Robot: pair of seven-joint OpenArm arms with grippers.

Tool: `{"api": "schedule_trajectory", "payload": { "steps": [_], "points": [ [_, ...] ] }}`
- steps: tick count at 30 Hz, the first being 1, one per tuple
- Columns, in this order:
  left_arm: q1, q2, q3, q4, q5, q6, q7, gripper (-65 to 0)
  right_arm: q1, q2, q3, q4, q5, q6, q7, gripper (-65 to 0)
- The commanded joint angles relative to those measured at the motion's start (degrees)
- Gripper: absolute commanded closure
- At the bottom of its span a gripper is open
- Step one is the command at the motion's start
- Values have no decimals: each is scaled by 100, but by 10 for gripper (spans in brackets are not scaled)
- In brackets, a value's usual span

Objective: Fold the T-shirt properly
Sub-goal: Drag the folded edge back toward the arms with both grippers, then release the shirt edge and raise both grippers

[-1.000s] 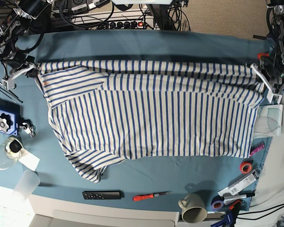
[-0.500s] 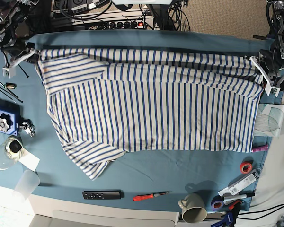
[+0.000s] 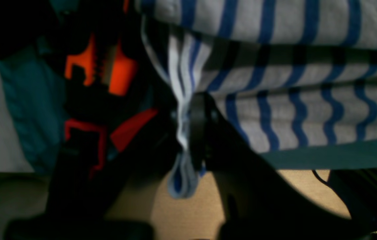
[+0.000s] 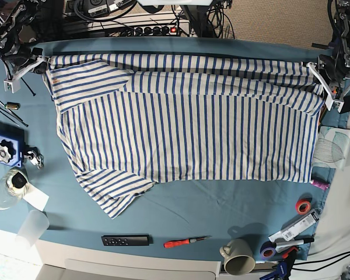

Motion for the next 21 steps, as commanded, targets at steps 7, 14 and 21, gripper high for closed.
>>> {"api": "schedule_trajectory", "payload": {
  "steps": [7, 14, 21],
  "points": [
    [-11, -142, -87, 85, 236, 63, 9, -194, -17, 129, 55, 79, -201, -15, -284, -168],
    [-13, -142, -87, 498, 1054, 619, 146, -194, 0, 131, 55, 81, 20, -33, -260, -168],
    [-74, -140, -87, 1266, 1847, 872, -157, -194, 13, 175, 55, 214, 444, -33, -229, -168]
  ]
}}
